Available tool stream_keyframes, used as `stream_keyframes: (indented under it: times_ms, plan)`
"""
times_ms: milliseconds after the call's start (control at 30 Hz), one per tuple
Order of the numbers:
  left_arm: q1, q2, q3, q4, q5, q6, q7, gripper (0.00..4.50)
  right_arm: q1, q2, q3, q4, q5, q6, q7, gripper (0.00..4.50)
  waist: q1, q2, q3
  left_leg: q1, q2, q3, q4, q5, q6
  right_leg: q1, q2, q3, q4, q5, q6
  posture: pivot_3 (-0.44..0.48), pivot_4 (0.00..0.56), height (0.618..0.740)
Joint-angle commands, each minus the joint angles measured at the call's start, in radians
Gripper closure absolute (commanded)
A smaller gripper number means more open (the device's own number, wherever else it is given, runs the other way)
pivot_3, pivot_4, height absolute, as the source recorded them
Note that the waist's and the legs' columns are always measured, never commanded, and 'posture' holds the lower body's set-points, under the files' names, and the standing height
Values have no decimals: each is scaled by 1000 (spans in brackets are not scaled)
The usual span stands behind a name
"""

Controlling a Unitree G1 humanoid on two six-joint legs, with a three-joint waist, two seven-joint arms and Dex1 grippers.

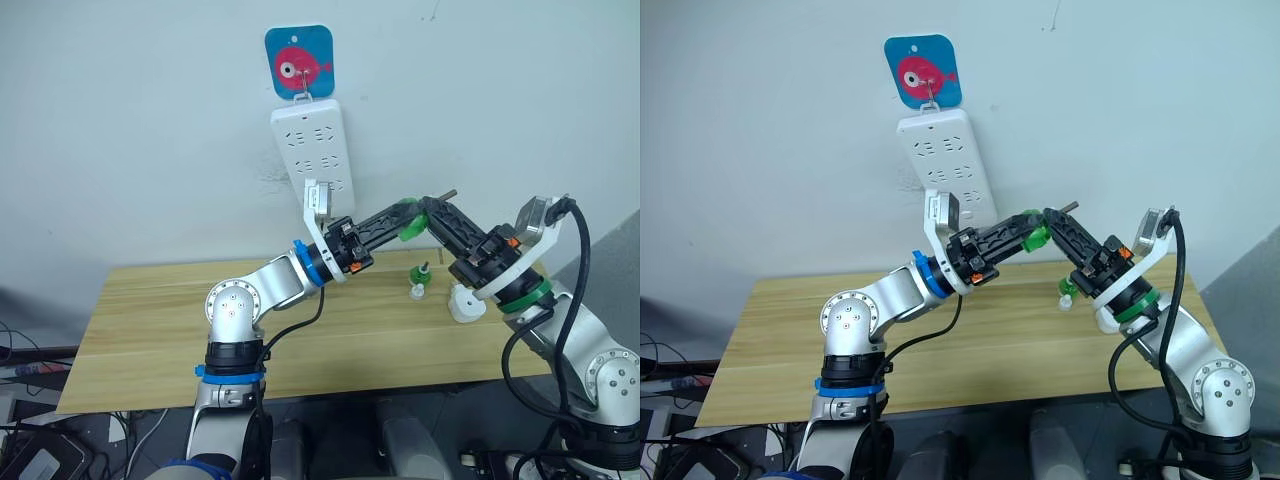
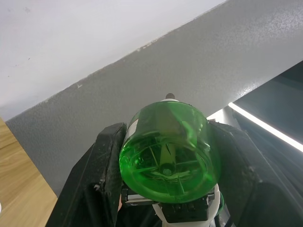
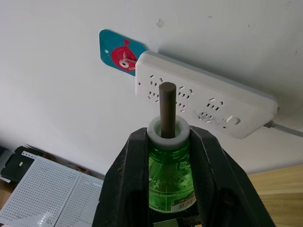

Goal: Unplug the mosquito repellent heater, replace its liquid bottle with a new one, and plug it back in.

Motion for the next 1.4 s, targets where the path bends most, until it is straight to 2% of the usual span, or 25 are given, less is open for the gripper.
stream_keyframes:
  times_ms: [33, 200, 367, 467, 567, 633, 700, 867, 1000, 1167, 1400]
  plan:
    - [9, 1, 11, -33, -31, -18, 2, 2138, -10, 15, -15, -38, 16, -38, 13, 3339, 0, 0, 0, 0, 0, 0, 0, 0, 0, 0, 0, 0, 0, 0, 0, -203, 159, 740]
    - [25, 8, 16, -43, -41, -31, 13, 2138, 25, -4, -53, -16, -12, -47, 17, 1691, 1, 0, 0, 0, 0, 0, 0, 0, 0, 0, 0, 0, 0, 0, 0, -200, 164, 740]
    - [39, 24, 22, -47, -35, -46, 25, 2138, 135, -111, -158, 16, -93, -31, 34, 3, 8, 0, 0, 0, 0, 0, 0, 0, 0, 0, 0, 0, -1, 0, 0, -187, 174, 740]
    - [56, 97, 4, -57, 43, -46, -31, 2138, 209, -329, -170, 24, -364, 63, 74, 0, 10, 0, 0, 0, -2, 2, 0, 0, 0, 0, -1, 2, -1, 0, 0, -196, 193, 740]
    - [86, 186, -39, -91, 132, -52, -119, 2138, 227, -489, -102, 46, -570, 146, 107, 0, 4, 0, 0, 1, 0, 4, -1, 0, 0, 0, 3, 3, -2, -1, 1, -200, 203, 740]
    - [111, 246, -74, -119, 204, -69, -187, 2138, 207, -558, -45, 89, -664, 221, 103, 0, 2, -1, 1, 2, 0, 5, -1, 0, 0, 0, 5, 5, -2, -3, 4, -203, 221, 740]
    - [143, 293, -109, -147, 268, -94, -255, 2138, 176, -611, 43, 133, -805, 250, 164, 0, 3, -1, 1, 2, 1, 4, -1, 0, 0, 0, 7, 4, -3, -3, 4, -194, 231, 740]
    - [207, 348, -154, -208, 356, -134, -356, 2138, 63, -614, 166, 228, -984, 321, 290, 0, 10, -2, 6, 1, 4, 5, -1, 0, 0, 0, 6, 5, -4, -4, 4, -172, 259, 740]
    - [266, 379, -174, -267, 401, -155, -407, 2138, -155, -593, 322, 395, -1128, 474, 373, 0, 11, -7, 19, 3, 4, 4, -1, 0, 0, 0, 5, 9, -4, -4, 4, -146, 274, 740]
    - [302, 379, -170, -282, 432, -178, -421, 2138, -350, -504, 380, 593, -1222, 577, 483, 0, 26, -7, 31, 1, 4, 3, -1, 0, 0, -3, 5, 14, -4, -1, 0, -126, 280, 740]
    - [314, 367, -169, -285, 454, -197, -423, 2138, -485, -392, 419, 813, -1381, 620, 549, 0, 31, -11, 39, 0, 2, 2, -1, -1, 2, -3, -1, 14, -4, 0, 0, -103, 286, 740]
